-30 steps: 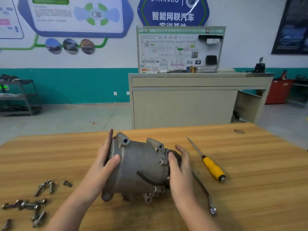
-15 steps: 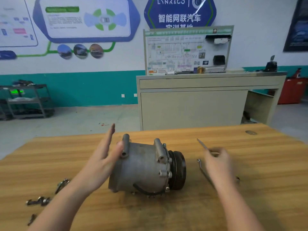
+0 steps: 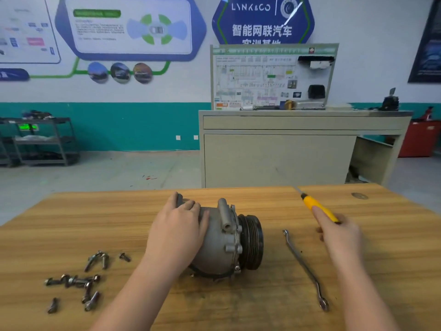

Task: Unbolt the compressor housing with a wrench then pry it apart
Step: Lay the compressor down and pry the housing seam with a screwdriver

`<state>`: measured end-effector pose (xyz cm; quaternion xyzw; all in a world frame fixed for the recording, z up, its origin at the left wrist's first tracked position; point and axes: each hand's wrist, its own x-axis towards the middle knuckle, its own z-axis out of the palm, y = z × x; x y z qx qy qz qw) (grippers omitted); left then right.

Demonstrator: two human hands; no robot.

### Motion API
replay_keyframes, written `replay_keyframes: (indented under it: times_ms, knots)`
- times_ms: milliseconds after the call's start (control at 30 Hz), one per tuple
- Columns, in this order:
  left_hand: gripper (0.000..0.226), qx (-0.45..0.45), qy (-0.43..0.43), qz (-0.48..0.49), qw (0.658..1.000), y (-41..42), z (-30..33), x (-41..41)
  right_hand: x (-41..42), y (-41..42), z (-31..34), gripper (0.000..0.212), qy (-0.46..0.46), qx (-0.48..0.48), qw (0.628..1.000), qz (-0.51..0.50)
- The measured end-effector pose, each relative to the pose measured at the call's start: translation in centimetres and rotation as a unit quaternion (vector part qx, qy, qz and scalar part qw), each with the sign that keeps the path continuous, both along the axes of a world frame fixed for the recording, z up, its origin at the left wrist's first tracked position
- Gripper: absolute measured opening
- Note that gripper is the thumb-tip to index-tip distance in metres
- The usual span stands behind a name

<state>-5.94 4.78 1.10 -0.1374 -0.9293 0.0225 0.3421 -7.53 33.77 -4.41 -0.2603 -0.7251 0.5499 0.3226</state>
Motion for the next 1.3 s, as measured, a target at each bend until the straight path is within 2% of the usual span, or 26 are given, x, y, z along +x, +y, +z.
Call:
replay_keyframes:
  times_ms: [67,167,233,300,400,533,700,833,933,1000,1067,1133,1200,1300]
  knots:
    - [0.019,-0.02,0.012,0.006,1.0,0.1,-0.1,0.1,0.7,-1.4,1.6,0.022,0.143,-0.129,0.98,0.041]
    - [0.02,-0.007,-0.009,0.014,1.0,0.3,-0.2,0.1,1.3,-2.9,4.2,0.017,0.296,-0.357,0.877,0.127]
    - [0.017,0.01,0.002,0.014,1.0,0.2,-0.1,-0.4,1.3,-3.1,6.9,0.028,0.332,-0.442,0.815,0.173]
    - [0.021,0.05,-0.017,-0.015,0.999,-0.2,-0.5,-1.1,1.2,-3.0,10.1,0.035,0.324,-0.487,0.782,0.214]
    - [0.021,0.086,-0.011,-0.047,0.995,-1.2,-1.1,-2.2,0.6,-4.1,14.7,0.039,0.275,-0.446,0.811,0.259]
    - [0.013,0.12,0.005,-0.079,0.99,-1.5,-0.8,-2.7,-0.7,-8.0,17.6,0.035,0.291,-0.377,0.837,0.27]
    - [0.011,0.132,-0.004,-0.098,0.986,-1.8,-0.7,-2.8,-2.1,-11.6,17.3,0.033,0.281,-0.338,0.834,0.334]
    - [0.012,0.171,-0.01,-0.116,0.978,-2.0,-1.2,-3.2,-2.9,-12.7,16.4,0.035,0.264,-0.317,0.843,0.345]
    - [0.039,0.28,-0.051,-0.15,0.947,-3.7,-0.8,-4.0,-3.4,-13.8,15.9,0.035,0.245,-0.288,0.851,0.366]
    - [0.047,0.317,-0.093,-0.189,0.925,-5.0,-0.1,-4.8,-3.9,-15.0,15.7,0.033,0.228,-0.253,0.86,0.379]
    - [0.044,0.315,-0.172,-0.207,0.91,-5.6,-0.1,-5.2,-4.3,-16.5,15.5,0.03,0.211,-0.208,0.871,0.391]
    - [0.032,0.381,-0.249,-0.226,0.861,-5.5,-0.7,-5.0,-4.5,-17.6,15.5,0.029,0.2,-0.176,0.877,0.4]
    - [0.026,0.449,-0.255,-0.248,0.82,-5.3,-1.5,-5.1,-4.7,-18.1,15.6,0.03,0.2,-0.161,0.882,0.395]
    - [0.027,0.459,-0.241,-0.253,0.817,-5.3,-1.8,-5.5,-4.7,-18.3,15.6,0.029,0.204,-0.149,0.889,0.383]
